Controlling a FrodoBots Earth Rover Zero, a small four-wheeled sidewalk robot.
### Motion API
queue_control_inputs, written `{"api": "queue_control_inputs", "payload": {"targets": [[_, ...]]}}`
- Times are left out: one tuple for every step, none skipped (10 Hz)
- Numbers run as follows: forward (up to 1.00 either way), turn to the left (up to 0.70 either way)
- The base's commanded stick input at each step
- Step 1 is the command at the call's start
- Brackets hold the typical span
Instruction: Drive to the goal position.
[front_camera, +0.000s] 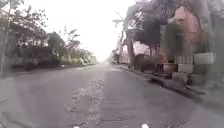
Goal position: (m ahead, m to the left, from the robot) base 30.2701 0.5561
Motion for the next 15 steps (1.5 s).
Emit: {"api": "queue_control_inputs", "payload": {"targets": [[1.0, 0.0], [1.0, 0.0], [1.0, 0.0], [1.0, 0.0], [1.0, 0.0], [1.0, 0.0], [1.0, 0.0], [1.0, 0.0], [1.0, 0.0], [1.0, 0.0], [1.0, 0.0], [1.0, 0.0], [1.0, 0.0], [1.0, 0.0], [1.0, 0.0]]}}
